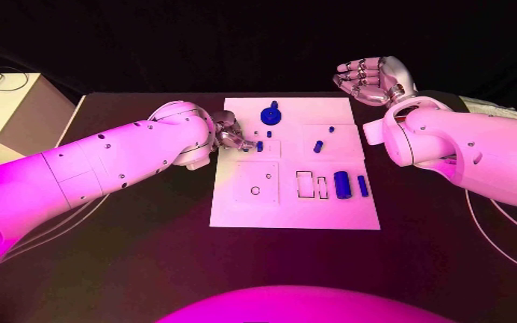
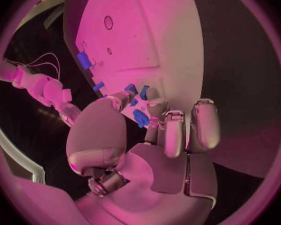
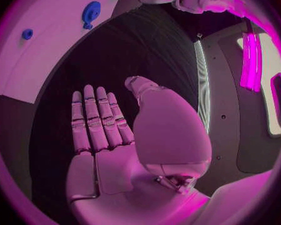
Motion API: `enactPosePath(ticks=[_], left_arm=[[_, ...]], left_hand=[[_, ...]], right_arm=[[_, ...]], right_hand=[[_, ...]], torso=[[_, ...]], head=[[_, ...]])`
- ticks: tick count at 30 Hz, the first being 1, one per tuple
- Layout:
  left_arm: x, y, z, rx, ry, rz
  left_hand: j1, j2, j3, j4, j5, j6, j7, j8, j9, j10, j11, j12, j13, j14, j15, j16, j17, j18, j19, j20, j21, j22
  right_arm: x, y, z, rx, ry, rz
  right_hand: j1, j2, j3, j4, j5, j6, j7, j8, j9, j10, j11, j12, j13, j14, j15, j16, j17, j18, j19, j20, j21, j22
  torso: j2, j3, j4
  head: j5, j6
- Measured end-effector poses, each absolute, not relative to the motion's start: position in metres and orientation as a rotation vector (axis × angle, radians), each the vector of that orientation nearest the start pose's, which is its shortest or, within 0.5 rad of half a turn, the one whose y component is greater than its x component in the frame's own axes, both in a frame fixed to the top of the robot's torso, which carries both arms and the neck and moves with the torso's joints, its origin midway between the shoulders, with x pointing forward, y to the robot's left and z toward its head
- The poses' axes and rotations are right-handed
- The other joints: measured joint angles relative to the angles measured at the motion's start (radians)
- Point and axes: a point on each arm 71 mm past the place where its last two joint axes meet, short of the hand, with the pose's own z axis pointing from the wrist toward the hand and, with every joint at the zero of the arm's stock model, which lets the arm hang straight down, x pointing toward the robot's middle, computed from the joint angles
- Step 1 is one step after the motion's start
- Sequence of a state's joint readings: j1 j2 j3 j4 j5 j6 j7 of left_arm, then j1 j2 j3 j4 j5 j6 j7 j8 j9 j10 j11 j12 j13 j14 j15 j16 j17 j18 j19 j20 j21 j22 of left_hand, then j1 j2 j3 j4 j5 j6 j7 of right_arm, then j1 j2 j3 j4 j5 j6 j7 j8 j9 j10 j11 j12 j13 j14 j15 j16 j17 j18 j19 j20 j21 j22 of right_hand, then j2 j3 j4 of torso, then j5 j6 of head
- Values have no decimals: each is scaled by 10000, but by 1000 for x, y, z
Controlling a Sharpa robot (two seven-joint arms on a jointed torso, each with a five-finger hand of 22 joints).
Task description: Assemble the parts on the task board
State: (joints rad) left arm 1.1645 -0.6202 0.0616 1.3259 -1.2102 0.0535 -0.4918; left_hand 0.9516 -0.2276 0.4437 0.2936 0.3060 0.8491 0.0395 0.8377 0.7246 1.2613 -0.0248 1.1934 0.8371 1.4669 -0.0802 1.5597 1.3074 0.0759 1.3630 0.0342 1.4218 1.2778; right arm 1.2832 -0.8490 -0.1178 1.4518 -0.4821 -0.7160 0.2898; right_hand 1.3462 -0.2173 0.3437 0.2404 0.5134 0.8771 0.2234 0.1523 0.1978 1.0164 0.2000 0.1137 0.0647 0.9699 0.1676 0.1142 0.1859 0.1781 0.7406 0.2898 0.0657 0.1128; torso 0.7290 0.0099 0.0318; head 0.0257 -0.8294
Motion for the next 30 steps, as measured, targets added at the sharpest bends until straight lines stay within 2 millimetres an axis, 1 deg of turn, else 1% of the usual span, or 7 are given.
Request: enactPosePath(ticks=[13, 15, 18, 22, 25, 28, 30], left_arm=[[515, 167, -214, -1998, 21409, -4652], [515, 168, -212, -2058, 21363, -4675], [516, 169, -206, -2193, 21186, -4781], [519, 169, -195, -2425, 20858, -5001], [522, 170, -188, -2703, 20597, -5207], [525, 171, -181, -3090, 20311, -5520], [526, 172, -178, -3375, 20170, -5753]], left_hand=[[-271, 131, -317, 14, -44, -51, 42, -50, -2, 1, 0, 0, -90, 0, 0, -40, 0, 1, -72, -1, -35, -54], [-349, 209, -369, 16, -43, -34, 26, -51, -2, 1, 0, 0, -94, 0, 0, -40, 0, 0, -72, -1, -35, -66], [-347, 207, -369, 16, -43, -34, 26, -51, -2, -36, -36, 0, -129, 0, 0, -78, 0, 0, -72, -1, -76, -100], [-395, 264, -369, 15, -42, -34, 27, -51, -2, -184, 1, -124, -313, 0, 0, -168, 0, 1, -206, 27, -162, -232], [-301, 358, -484, 14, -42, -273, 140, -134, -11, -523, 79, -385, -710, -10, 10, -427, 0, 0, -469, 34, -359, -521], [-277, 382, -639, 1, -42, -713, 312, -359, -134, -1168, 236, -912, -1575, -16, 203, -678, 0, 0, -754, 144, -609, -897], [-277, 382, -774, 3, -42, -903, 426, -424, -215, -1495, 341, -1123, -1972, -16, 272, -816, 0, 158, -962, 203, -769, -1136]], right_arm=[[510, -250, -157, 6895, 12766, 9911], [510, -250, -157, 6896, 12771, 9913], [510, -250, -157, 6896, 12778, 9917], [510, -250, -157, 6900, 12785, 9914], [510, -250, -157, 6901, 12788, 9912], [510, -251, -158, 6902, 12788, 9910], [510, -251, -158, 6903, 12787, 9907]], right_hand=[[0, 0, 0, 0, 36, 0, 0, 0, 0, 0, 0, 0, 0, 0, 0, 0, -9, 0, -36, -36, 0, -20], [0, 0, 0, 0, 36, 0, 0, 0, 1, 0, 0, 0, 0, 0, 0, 0, -9, 0, -36, -36, 0, -26], [0, 0, 0, 0, 36, 0, 0, 0, 0, 0, 0, 0, 0, 0, 0, 0, -9, -1, -35, -36, 0, -28], [1, 0, 0, 0, 89, 0, 0, 0, 1, 0, 0, 0, 0, 0, 0, 0, -18, 0, -35, -36, 0, -28], [0, 0, 0, 0, 92, 0, 0, 0, 1, 0, 0, 0, 0, 0, 0, 0, -18, 0, -35, -36, 0, -28], [1, 0, 0, 0, 92, 0, 0, 0, 1, 0, 0, 0, 0, 0, 0, 0, -18, 0, -35, -36, 0, -28], [0, 0, 0, 0, 92, 0, 0, 0, 1, 0, 0, 0, 0, 0, 0, 0, -18, 0, -35, -36, 0, -28]], torso=[[-3, -8, -3], [-2, -9, -3], [0, -9, -3], [6, -7, -3], [7, -1, -3], [9, 5, -5], [10, 5, -6]], head=[[-40, 48], [-43, 49], [-50, 53], [-58, 64], [-74, 81], [-76, 103], [-95, 113]])
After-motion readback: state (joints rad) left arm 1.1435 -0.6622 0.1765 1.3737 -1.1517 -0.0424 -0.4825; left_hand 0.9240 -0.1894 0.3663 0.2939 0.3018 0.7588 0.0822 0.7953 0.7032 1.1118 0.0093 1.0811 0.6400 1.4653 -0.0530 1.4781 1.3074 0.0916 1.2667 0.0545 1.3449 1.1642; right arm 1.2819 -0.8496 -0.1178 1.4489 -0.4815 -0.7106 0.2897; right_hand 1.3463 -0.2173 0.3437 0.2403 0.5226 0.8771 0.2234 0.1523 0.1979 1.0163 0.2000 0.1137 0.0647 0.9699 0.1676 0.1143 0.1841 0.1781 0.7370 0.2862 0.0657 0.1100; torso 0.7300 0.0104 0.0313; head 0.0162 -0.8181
